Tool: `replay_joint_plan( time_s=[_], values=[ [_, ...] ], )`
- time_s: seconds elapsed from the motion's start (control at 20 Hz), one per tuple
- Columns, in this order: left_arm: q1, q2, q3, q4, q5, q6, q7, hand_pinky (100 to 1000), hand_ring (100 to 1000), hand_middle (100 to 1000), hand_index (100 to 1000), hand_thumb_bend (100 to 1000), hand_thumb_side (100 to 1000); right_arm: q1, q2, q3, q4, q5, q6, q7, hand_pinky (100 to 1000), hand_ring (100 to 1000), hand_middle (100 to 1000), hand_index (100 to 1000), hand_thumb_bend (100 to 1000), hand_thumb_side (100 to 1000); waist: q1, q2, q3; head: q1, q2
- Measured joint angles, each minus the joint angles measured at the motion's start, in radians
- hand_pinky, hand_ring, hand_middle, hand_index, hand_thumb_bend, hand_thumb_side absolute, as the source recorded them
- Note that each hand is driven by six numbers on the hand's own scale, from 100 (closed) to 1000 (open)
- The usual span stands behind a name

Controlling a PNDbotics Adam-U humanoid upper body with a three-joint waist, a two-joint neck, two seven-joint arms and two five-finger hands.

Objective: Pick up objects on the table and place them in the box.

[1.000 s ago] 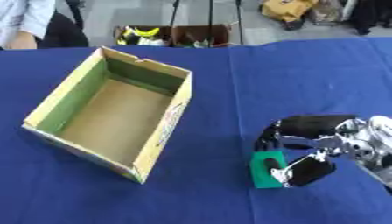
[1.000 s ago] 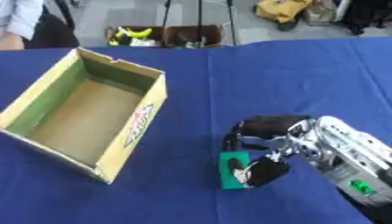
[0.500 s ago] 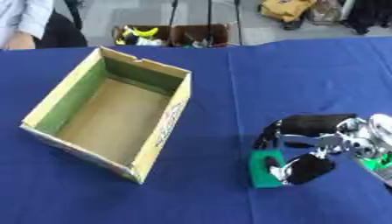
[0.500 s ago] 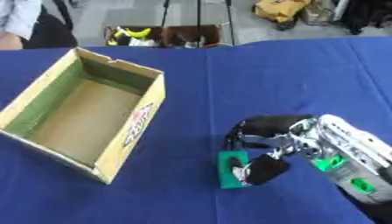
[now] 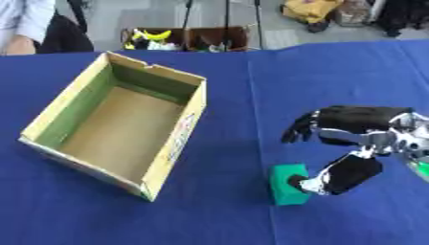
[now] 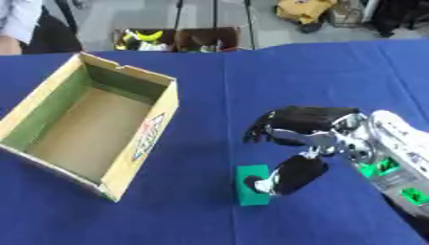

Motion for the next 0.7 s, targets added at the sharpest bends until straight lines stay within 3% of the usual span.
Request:
replay_joint_plan(
  time_s=[0.15, 0.35, 0.7],
  values=[
    [0.000, 0.000, 0.000, 0.000, 0.000, 0.000, 0.000, 248, 569, 612, 824, 153, 915, 0.000, -0.005, -0.001, 0.000, 0.004, -0.008, -0.006, 727, 798, 801, 890, 417, 588, 0.001, 0.000, 0.000, 0.000, 0.000],
    [0.000, 0.000, 0.000, 0.000, 0.000, 0.001, -0.002, 247, 569, 613, 824, 153, 914, 0.000, -0.007, 0.012, 0.000, 0.006, -0.033, 0.011, 745, 823, 836, 902, 626, 528, 0.001, 0.000, -0.001, 0.000, 0.000],
    [0.000, 0.000, 0.000, 0.000, 0.000, 0.000, -0.005, 247, 570, 614, 825, 154, 914, 0.012, -0.009, 0.053, 0.000, 0.009, -0.074, 0.046, 755, 830, 832, 912, 699, 561, 0.001, 0.000, 0.002, -0.002, 0.000]
  ],
)
